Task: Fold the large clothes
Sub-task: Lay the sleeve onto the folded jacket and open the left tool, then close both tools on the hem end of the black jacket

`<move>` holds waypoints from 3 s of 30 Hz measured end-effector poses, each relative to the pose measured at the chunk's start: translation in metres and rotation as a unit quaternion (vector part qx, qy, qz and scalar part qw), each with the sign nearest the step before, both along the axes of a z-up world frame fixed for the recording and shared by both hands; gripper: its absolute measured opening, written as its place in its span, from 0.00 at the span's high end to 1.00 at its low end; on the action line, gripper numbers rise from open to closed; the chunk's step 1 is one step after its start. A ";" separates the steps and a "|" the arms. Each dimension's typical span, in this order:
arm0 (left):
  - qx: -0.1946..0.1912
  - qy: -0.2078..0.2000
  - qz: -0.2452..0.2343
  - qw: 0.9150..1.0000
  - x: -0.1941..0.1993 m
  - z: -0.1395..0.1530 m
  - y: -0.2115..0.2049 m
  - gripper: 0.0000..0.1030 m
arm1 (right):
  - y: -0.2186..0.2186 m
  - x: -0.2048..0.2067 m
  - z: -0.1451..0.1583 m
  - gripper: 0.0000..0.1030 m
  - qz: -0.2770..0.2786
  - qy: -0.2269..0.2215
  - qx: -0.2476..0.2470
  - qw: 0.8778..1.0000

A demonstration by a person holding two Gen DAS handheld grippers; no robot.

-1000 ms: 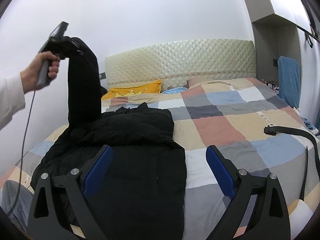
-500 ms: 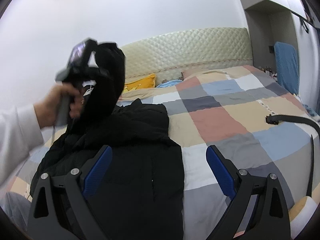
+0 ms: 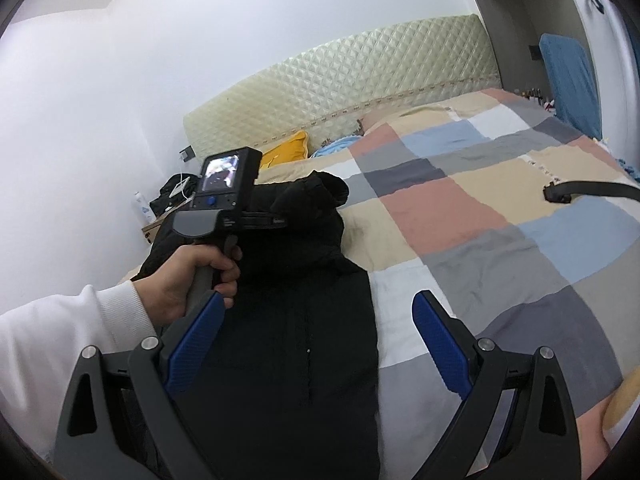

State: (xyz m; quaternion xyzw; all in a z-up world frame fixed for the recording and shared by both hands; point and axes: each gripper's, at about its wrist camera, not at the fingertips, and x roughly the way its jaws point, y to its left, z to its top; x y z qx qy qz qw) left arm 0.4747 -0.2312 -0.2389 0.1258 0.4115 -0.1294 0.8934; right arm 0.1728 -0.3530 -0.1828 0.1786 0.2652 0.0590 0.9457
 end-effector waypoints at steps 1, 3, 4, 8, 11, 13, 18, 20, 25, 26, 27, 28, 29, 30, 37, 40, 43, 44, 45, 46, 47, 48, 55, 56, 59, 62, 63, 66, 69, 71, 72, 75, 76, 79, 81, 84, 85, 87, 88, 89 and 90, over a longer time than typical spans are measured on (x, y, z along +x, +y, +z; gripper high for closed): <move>-0.002 0.000 0.001 1.000 0.001 -0.001 0.002 0.77 | 0.000 0.001 -0.001 0.08 -0.001 0.001 -0.001 1.000; -0.005 0.000 0.005 1.000 0.001 -0.002 0.004 0.75 | 0.001 0.001 -0.001 0.08 -0.001 0.002 -0.001 1.000; -0.003 -0.002 0.007 1.000 -0.001 0.000 0.005 0.75 | 0.001 0.001 -0.002 0.08 -0.001 0.002 0.000 1.000; 0.004 -0.013 0.023 1.000 -0.008 0.012 0.005 0.67 | 0.003 0.002 -0.004 0.08 -0.001 0.007 -0.005 1.000; -0.002 -0.031 0.043 0.999 -0.016 0.028 0.011 0.37 | 0.004 0.003 -0.004 0.08 -0.003 0.006 -0.009 1.000; -0.016 -0.038 0.042 0.998 -0.022 0.038 0.016 0.28 | 0.005 0.003 -0.003 0.08 -0.003 0.004 -0.014 1.000; -0.041 -0.045 0.049 0.997 -0.044 0.072 0.041 0.28 | 0.005 0.000 -0.003 0.08 -0.006 0.002 -0.030 1.000; -0.051 -0.061 0.050 0.996 -0.057 0.092 0.055 0.27 | 0.001 0.000 -0.003 0.08 -0.010 0.002 -0.027 1.000; -0.067 -0.087 0.046 0.993 -0.088 0.139 0.090 0.25 | 0.001 -0.003 0.002 0.08 -0.012 -0.006 -0.030 0.999; -0.073 -0.090 0.045 0.992 -0.095 0.149 0.098 0.25 | 0.002 -0.004 0.004 0.08 -0.011 -0.008 -0.033 0.999; -0.080 -0.095 0.044 0.991 -0.102 0.159 0.106 0.25 | 0.003 -0.006 0.005 0.08 -0.009 -0.012 -0.036 0.999; -0.084 -0.101 0.044 0.990 -0.109 0.168 0.112 0.25 | 0.006 -0.007 0.008 0.08 -0.008 -0.016 -0.042 0.999; -0.090 -0.107 0.044 0.989 -0.119 0.179 0.120 0.25 | 0.008 -0.008 0.009 0.08 -0.007 -0.019 -0.046 0.999; -0.094 -0.110 0.043 0.989 -0.125 0.187 0.125 0.25 | 0.009 -0.009 0.011 0.08 -0.005 -0.022 -0.050 0.999; -0.117 -0.133 0.027 0.984 -0.174 0.252 0.149 0.25 | 0.020 -0.013 0.019 0.08 0.004 -0.040 -0.068 0.997; -0.130 -0.144 0.025 0.981 -0.195 0.282 0.159 0.25 | 0.022 -0.016 0.023 0.08 0.006 -0.045 -0.065 0.997; -0.156 -0.144 0.024 0.977 -0.216 0.307 0.177 0.25 | 0.023 -0.022 0.024 0.08 0.009 -0.047 -0.060 0.997; -0.160 -0.146 0.027 0.976 -0.222 0.311 0.182 0.25 | 0.023 -0.024 0.024 0.08 0.008 -0.045 -0.061 0.997; -0.162 -0.148 0.030 0.975 -0.228 0.314 0.188 0.25 | 0.023 -0.026 0.024 0.08 0.006 -0.044 -0.061 0.997; -0.163 -0.153 0.032 0.974 -0.236 0.316 0.193 0.25 | 0.024 -0.028 0.025 0.08 0.005 -0.043 -0.060 0.997; -0.163 -0.158 0.034 0.973 -0.244 0.316 0.200 0.25 | 0.024 -0.031 0.026 0.08 0.005 -0.042 -0.057 0.997; -0.164 -0.160 0.037 0.973 -0.252 0.313 0.207 0.25 | 0.025 -0.037 0.029 0.08 0.006 -0.046 -0.051 0.998; -0.160 -0.153 0.062 0.973 -0.296 0.262 0.251 0.24 | 0.044 -0.059 0.038 0.07 0.025 -0.051 -0.049 0.997; -0.156 -0.149 0.066 0.974 -0.301 0.249 0.257 0.24 | 0.047 -0.061 0.039 0.07 0.029 -0.050 -0.051 0.997; -0.151 -0.134 0.074 0.977 -0.306 0.218 0.270 0.24 | 0.061 -0.066 0.038 0.07 0.046 -0.047 -0.066 0.996; -0.136 -0.120 0.086 0.980 -0.309 0.183 0.281 0.24 | 0.070 -0.064 0.034 0.07 0.059 -0.038 -0.076 0.995; -0.131 -0.116 0.091 0.980 -0.308 0.173 0.285 0.24 | 0.072 -0.063 0.032 0.07 0.062 -0.035 -0.077 0.994; -0.116 -0.106 0.106 0.982 -0.305 0.145 0.294 0.24 | 0.076 -0.059 0.028 0.07 0.069 -0.025 -0.081 0.994; -0.101 -0.098 0.117 0.983 -0.302 0.123 0.301 0.24 | 0.079 -0.055 0.024 0.07 0.074 -0.017 -0.087 0.993; -0.094 -0.093 0.121 0.984 -0.300 0.110 0.305 0.24 | 0.079 -0.052 0.020 0.07 0.079 -0.007 -0.082 0.994; -0.089 -0.091 0.122 0.984 -0.298 0.105 0.305 0.24 | 0.078 -0.050 0.019 0.07 0.081 -0.002 -0.076 0.994; -0.079 -0.078 0.127 0.986 -0.293 0.088 0.308 0.24 | 0.073 -0.038 0.010 0.07 0.088 0.028 -0.052 0.994; -0.080 -0.070 0.129 0.986 -0.291 0.084 0.308 0.24 | 0.072 -0.035 0.007 0.07 0.085 0.037 -0.053 0.994; -0.090 -0.057 0.134 0.985 -0.287 0.077 0.312 0.24 | 0.068 -0.023 0.000 0.07 0.081 0.064 -0.062 0.993; -0.096 -0.050 0.139 0.984 -0.286 0.072 0.315 0.24 | 0.065 -0.012 -0.004 0.07 0.074 0.088 -0.072 0.991; -0.098 -0.037 0.139 0.985 -0.284 0.065 0.316 0.24 | 0.054 0.008 -0.018 0.07 0.069 0.143 -0.060 0.985; -0.095 -0.035 0.139 0.985 -0.284 0.063 0.315 0.24 | 0.048 0.014 -0.024 0.07 0.071 0.164 -0.047 0.983; -0.090 -0.032 0.135 0.986 -0.284 0.060 0.312 0.24 | 0.032 0.027 -0.046 0.07 0.067 0.220 -0.008 0.973; -0.089 -0.031 0.133 0.987 -0.283 0.059 0.311 0.24 | 0.025 0.032 -0.055 0.07 0.064 0.239 0.009 0.969; -0.087 -0.029 0.130 0.987 -0.283 0.058 0.309 0.24 | 0.017 0.035 -0.070 0.07 0.060 0.269 0.036 0.961; -0.084 -0.027 0.128 0.988 -0.282 0.057 0.307 0.24 | 0.010 0.037 -0.079 0.07 0.056 0.289 0.055 0.954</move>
